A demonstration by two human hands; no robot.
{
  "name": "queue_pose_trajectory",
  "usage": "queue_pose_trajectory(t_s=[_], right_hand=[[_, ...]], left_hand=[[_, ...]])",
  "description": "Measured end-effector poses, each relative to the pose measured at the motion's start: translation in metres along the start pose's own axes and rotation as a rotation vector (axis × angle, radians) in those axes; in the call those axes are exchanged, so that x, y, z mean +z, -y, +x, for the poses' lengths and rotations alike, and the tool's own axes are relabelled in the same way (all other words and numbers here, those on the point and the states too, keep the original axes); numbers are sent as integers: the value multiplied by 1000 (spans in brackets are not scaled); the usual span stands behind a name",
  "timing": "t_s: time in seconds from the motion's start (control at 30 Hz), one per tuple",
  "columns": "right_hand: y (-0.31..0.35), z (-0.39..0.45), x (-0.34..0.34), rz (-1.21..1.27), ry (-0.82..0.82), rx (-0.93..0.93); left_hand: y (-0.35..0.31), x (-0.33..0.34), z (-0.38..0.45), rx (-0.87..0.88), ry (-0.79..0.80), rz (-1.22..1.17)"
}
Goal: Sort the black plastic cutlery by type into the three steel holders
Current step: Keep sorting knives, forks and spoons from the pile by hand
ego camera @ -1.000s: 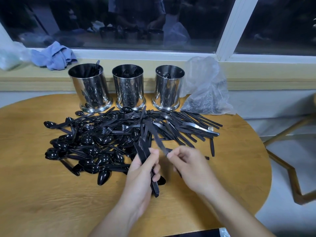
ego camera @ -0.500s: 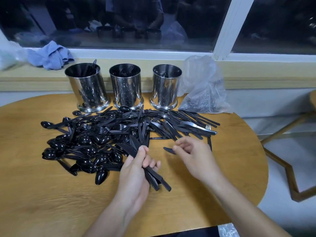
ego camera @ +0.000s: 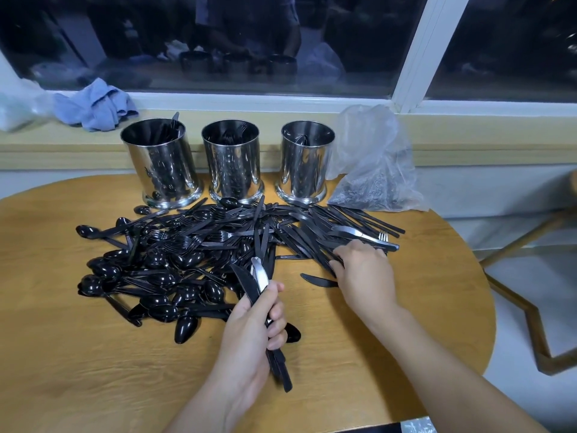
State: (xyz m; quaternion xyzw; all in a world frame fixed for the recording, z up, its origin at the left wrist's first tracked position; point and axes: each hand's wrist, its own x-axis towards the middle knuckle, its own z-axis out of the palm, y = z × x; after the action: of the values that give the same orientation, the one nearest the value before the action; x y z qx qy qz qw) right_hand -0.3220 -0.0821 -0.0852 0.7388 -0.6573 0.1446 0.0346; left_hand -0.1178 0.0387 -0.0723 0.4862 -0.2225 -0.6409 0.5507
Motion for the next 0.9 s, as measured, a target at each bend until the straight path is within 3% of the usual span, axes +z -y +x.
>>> queue_pose_trajectory(t_s=[0.43,0.67,0.9], right_hand=[[3,-13,-6,96,103,87],[1,-21,-10,-37,79,32],[4,-14,-26,-168,220,23]], left_hand=[[7,-2,5,-25,0,-6],[8,0,6,-37,-2,0],[12,-1,6,-34,-4,16]])
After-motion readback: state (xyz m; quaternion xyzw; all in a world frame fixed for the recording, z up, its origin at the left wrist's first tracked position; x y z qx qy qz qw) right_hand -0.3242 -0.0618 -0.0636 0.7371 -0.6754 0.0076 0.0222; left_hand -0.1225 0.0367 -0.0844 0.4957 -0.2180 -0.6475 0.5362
